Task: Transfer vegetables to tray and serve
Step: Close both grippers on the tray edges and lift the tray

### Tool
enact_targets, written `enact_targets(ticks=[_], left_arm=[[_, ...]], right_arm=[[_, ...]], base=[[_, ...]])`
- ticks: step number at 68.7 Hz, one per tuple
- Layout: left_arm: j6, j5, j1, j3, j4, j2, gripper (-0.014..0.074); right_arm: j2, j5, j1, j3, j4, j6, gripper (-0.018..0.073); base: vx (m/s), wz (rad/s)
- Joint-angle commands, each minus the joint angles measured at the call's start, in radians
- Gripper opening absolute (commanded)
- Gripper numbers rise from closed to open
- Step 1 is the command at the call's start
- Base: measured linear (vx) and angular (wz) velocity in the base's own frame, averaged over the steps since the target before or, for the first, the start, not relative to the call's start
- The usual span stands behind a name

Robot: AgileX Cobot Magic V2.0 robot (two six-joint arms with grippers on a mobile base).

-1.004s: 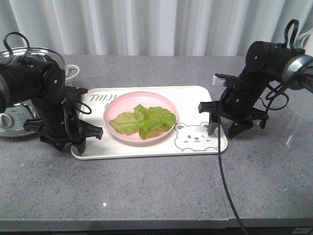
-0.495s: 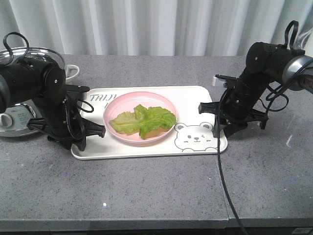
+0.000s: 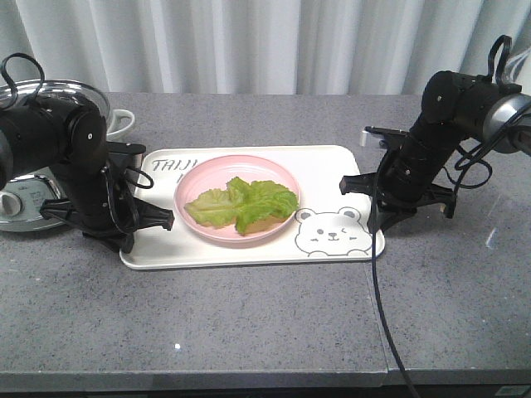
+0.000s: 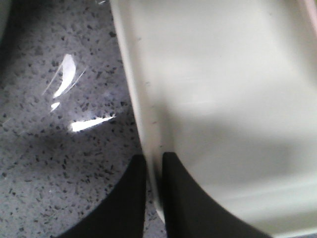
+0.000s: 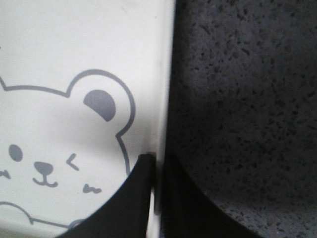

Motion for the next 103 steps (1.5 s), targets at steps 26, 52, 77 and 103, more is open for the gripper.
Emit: enact_targets(ticks=[26, 52, 77, 103], left_arm=[[0.066, -0.050, -0.007, -0.019, -0.069, -0.048, -0.0008], [0.068, -0.059, -0.007, -0.019, -0.105, -0.049, -0.0008], [0.075, -0.083, -0.007, -0.019, -0.111, -0.093, -0.0008], [0.086, -0.093, -0.007, -0.029, -0.135, -0.130, -0.0008]], right_arm=[[-0.056, 0.031, 0.006, -0.021, 0.086, -0.061, -0.0004], [-0.103, 0.008, 0.004, -0.021, 0.082, -0.073, -0.0004], [-0.104, 0.035, 0.004, -0.021, 0.082, -0.073, -0.0004], [-0.120, 0.048, 0.004, -0.021, 0.084, -0.073, -0.0004]], base=[[0.00, 0.00], [0.00, 0.00], [0.00, 0.00], [0.00, 0.00]])
